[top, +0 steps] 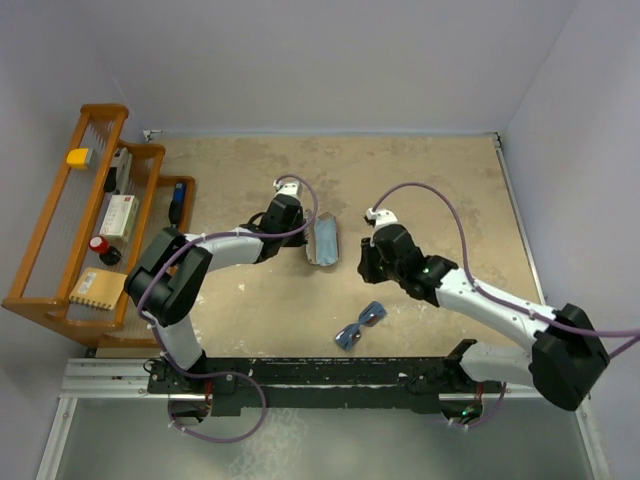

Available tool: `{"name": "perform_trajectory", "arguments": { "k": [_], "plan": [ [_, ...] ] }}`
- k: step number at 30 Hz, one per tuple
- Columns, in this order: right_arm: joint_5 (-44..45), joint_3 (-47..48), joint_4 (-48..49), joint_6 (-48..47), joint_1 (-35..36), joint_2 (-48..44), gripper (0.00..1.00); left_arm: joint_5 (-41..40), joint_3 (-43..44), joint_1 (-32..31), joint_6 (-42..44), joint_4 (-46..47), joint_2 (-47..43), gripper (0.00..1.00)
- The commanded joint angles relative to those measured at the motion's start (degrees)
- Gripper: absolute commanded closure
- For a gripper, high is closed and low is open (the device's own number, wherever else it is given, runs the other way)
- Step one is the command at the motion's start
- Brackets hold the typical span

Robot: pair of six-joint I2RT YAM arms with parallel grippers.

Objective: Organize the sunglasses
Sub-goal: Adjust the sunglasses at the center of the board.

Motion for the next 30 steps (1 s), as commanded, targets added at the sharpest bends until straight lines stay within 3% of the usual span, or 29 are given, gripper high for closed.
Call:
{"name": "perform_trajectory", "arguments": {
  "k": [1,11,21,30],
  "plan": [
    [-3.8,-3.9,-2.1,4.9,1.5,-6.2,0.78,-0.3,1.8,-0.3,0.2,1.9,-1.9,1.00],
    [-6.0,-8.6,-6.9,12.2,6.5,-13.5,0.79,-0.8,1.7,-0.4,0.1,1.5,-2.3,1.00],
    [-7.5,-10.6,-13.1,15.0,10.3,-17.3,1.00,-1.2,1.4,-0.7,-0.1,1.6,-1.6,1.00],
    [-8.3,-13.4,-16.6,15.9,10.6,-20.0,1.00,-1.6,1.8,-0.8,0.1,1.3,-1.9,1.00]
  ]
}}
